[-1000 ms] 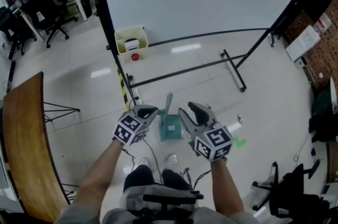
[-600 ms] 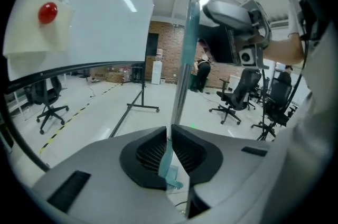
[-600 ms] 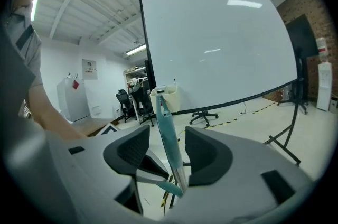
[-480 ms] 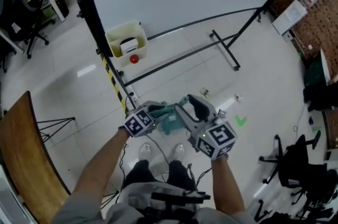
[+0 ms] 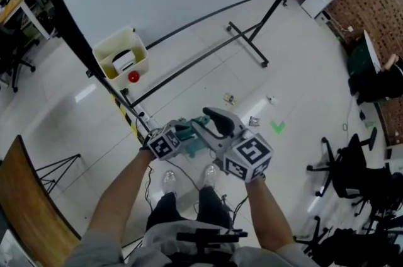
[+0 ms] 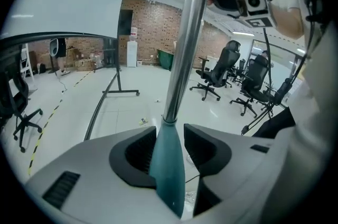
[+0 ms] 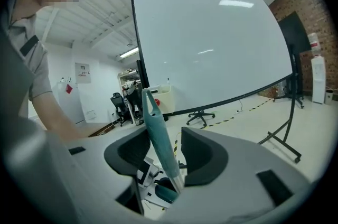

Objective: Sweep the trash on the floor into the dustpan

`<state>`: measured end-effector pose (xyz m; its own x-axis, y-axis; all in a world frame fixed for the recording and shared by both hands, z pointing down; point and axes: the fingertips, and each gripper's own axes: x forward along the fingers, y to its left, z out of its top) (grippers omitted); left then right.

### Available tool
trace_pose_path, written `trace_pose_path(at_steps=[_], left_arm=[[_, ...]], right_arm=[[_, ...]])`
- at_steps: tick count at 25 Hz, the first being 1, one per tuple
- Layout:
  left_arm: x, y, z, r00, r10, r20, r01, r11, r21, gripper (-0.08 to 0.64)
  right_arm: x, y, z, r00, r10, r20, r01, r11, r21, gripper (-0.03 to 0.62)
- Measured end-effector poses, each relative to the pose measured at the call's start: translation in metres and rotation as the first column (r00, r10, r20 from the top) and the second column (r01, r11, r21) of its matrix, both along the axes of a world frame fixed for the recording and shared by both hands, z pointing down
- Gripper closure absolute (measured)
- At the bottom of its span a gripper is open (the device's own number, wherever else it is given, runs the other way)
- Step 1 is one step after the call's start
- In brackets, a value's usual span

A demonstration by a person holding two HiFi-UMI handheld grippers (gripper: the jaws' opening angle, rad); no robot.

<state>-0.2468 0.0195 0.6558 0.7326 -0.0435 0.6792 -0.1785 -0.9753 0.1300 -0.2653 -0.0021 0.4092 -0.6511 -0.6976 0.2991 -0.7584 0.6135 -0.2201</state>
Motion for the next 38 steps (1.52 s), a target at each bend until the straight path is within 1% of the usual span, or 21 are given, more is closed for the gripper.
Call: trace_pose_path(at_steps=[3,4,5,9,11,14,17,20,24,26,27,29,31,33,38], left_arm=[[0.002,0.000,0.009,1.000,0.018,0.024,-0.018,1.000,0.015,0.405],[0.002,-0.001,0.010,1.000,0.017,0.025,-0.018,1.000,0.016,0.430],[0.002,-0.002,0.010,1.000,0.016,0.025,-0.017,1.000,0.014,0.431],[0.005,-0.002,0.009,1.000,0.025,0.015,-0.025,1.000,0.002,0.432],[0.006,-0.001,0.009,0.999,0.027,0.017,-0.027,1.000,-0.004,0.433],[0.007,0.000,0.008,0.999,0.031,0.019,-0.031,1.000,0.003,0.433],[0.007,0.000,0.009,0.999,0.027,0.020,-0.027,1.000,0.013,0.434],[0.010,0.002,0.007,1.000,0.024,0.017,-0.024,1.000,0.012,0.435],[0.016,0.004,0.006,1.000,0.027,0.015,-0.027,0.999,0.017,0.436],[0.019,0.004,0.007,0.999,0.024,0.021,-0.024,1.000,0.018,0.436],[0.019,0.004,0.007,0.999,0.023,0.023,-0.024,1.000,0.016,0.436],[0.011,0.003,0.008,1.000,0.014,0.026,-0.014,1.000,0.004,0.436],[0.002,-0.001,0.010,1.000,-0.009,0.029,0.009,1.000,-0.010,0.434],[0.004,-0.003,0.011,0.999,-0.021,0.038,0.022,1.000,-0.010,0.434],[0.013,0.002,0.012,0.998,-0.022,0.054,0.022,1.000,0.002,0.434]], right_arm=[[-0.003,0.000,0.003,1.000,-0.007,-0.006,0.007,1.000,-0.009,0.431],[-0.004,0.000,0.004,1.000,-0.009,-0.001,0.009,1.000,-0.015,0.447],[-0.003,0.001,0.004,1.000,-0.008,0.008,0.008,1.000,-0.020,0.457],[-0.002,0.000,0.002,0.999,-0.014,0.029,0.014,1.000,-0.005,0.457],[0.000,0.000,0.001,1.000,-0.017,0.015,0.016,1.000,0.013,0.462],[0.003,0.002,0.002,0.999,-0.012,-0.030,0.013,1.000,0.023,0.474],[0.003,0.002,0.000,0.998,-0.019,-0.056,0.023,0.998,0.064,0.483],[0.006,0.004,0.000,0.998,-0.019,-0.064,0.023,0.998,0.063,0.486],[0.013,0.004,0.000,0.999,-0.015,-0.046,0.018,0.997,0.070,0.488],[0.020,0.003,0.001,0.999,-0.002,-0.039,0.005,0.998,0.068,0.488],[0.028,0.002,0.000,0.999,0.018,-0.028,-0.017,0.998,0.068,0.488],[0.054,0.000,-0.001,0.998,0.068,-0.004,-0.068,0.996,0.061,0.492],[0.074,0.002,-0.007,0.998,0.067,-0.008,-0.066,0.996,0.067,0.495],[0.078,0.000,-0.011,0.998,0.058,-0.012,-0.057,0.995,0.077,0.497],[0.082,0.005,-0.002,0.997,0.069,-0.038,-0.066,0.995,0.076,0.495]])
